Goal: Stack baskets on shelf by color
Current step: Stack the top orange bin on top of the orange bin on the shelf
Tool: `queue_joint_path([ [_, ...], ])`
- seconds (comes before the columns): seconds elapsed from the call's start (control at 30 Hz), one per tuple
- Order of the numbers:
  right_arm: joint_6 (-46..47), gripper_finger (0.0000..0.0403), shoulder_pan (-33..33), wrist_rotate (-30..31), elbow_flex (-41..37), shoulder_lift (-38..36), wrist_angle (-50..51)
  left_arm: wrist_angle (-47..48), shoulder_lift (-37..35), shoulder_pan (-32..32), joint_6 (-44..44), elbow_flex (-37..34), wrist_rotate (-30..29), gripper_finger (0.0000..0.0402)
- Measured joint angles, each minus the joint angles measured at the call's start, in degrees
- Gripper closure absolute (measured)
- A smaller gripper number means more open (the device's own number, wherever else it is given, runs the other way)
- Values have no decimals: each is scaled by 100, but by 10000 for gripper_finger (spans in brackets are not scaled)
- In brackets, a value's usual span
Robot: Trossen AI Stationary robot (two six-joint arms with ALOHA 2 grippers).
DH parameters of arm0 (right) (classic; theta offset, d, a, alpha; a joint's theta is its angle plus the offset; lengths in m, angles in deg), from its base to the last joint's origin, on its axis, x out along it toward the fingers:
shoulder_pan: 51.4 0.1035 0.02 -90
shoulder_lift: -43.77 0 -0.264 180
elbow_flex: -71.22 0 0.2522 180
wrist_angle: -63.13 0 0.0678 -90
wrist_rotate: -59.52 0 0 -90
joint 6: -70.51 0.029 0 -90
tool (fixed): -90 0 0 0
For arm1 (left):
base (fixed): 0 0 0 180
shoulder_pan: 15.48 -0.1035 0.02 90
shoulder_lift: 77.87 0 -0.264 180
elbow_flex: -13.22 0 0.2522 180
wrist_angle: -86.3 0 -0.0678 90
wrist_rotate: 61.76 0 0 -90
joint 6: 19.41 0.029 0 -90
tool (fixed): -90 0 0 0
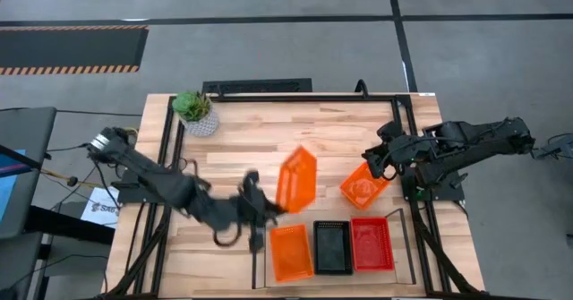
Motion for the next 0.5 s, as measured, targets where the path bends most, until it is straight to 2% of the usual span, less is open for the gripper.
queue_joint_path([
  [0.17,0,285,0,-208,0,2,0,44,754,348,-896,233,-4,401],
  [0.27,-2,285,0,-285,0,2,0,276,1236,505,-1176,691,50,401],
  [0.5,-42,285,0,-285,0,0,21,2424,2323,796,-1756,2503,123,401],
])
